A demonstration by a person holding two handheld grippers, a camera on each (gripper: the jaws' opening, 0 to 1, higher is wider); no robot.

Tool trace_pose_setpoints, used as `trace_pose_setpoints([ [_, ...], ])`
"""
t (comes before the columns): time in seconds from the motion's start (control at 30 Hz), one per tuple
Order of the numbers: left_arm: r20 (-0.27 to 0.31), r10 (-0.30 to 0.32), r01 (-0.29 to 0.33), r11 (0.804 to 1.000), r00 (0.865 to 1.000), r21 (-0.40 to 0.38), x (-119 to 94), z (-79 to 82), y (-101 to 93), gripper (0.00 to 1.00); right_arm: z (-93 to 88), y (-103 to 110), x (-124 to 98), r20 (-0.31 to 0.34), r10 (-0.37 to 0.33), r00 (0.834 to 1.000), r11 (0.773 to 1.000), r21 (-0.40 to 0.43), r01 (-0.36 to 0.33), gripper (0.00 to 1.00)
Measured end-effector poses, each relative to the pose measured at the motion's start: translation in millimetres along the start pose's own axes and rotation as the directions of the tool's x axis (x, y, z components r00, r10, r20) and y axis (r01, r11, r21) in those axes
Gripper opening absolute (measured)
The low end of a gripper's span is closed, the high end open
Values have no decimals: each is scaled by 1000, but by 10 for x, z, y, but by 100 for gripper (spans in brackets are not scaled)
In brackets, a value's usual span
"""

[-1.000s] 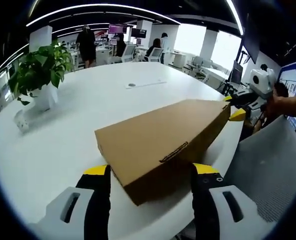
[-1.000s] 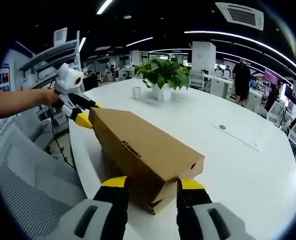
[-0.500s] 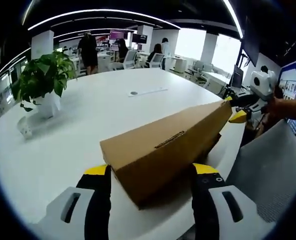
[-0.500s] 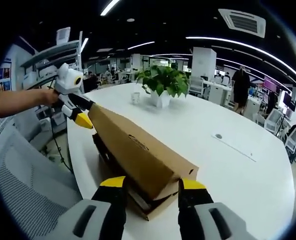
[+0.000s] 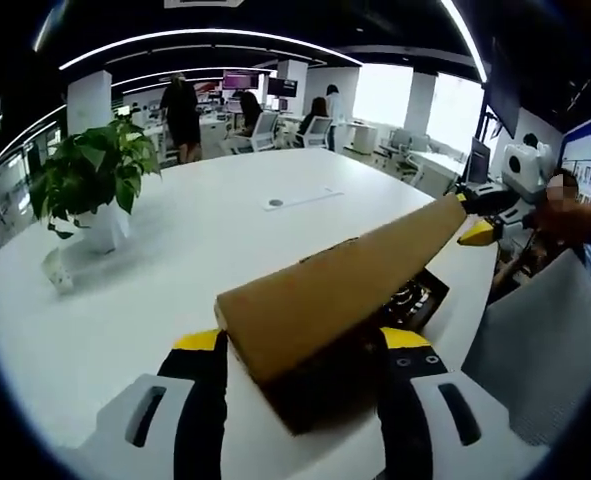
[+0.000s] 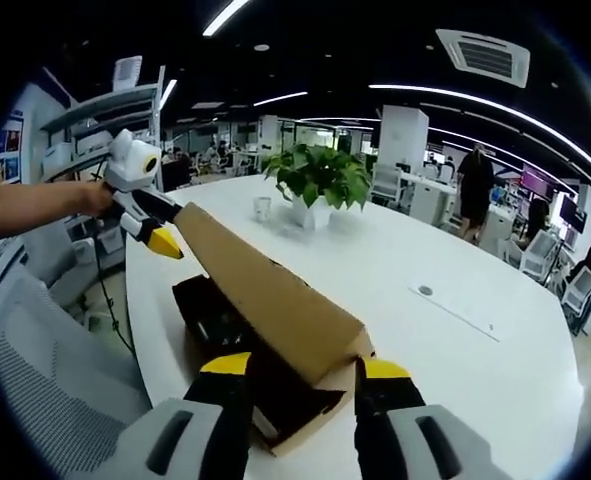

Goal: Operate the shoe box by opening the lid, removing the specified soft item, and placing it in the target area until the item is outside and the box remains undamaged.

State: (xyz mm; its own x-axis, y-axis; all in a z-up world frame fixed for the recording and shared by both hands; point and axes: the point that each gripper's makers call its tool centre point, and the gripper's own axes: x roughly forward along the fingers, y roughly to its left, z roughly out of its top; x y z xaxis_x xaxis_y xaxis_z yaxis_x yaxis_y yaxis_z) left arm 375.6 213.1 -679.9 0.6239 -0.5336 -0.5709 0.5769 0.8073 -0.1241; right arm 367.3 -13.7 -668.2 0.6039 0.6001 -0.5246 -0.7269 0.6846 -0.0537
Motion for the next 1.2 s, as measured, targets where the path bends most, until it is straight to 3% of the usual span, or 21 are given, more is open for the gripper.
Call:
trace_pose_setpoints([
  [0.2, 11, 19, -19, 1000, 1000, 1, 10, 68, 55, 55, 62, -64, 25, 9, -8, 1000, 1000, -10, 9, 35],
  [1.2, 25, 172, -173, 984, 985, 49, 108, 340, 533, 13, 286, -350, 162, 40, -60, 997, 998, -20, 61, 33],
])
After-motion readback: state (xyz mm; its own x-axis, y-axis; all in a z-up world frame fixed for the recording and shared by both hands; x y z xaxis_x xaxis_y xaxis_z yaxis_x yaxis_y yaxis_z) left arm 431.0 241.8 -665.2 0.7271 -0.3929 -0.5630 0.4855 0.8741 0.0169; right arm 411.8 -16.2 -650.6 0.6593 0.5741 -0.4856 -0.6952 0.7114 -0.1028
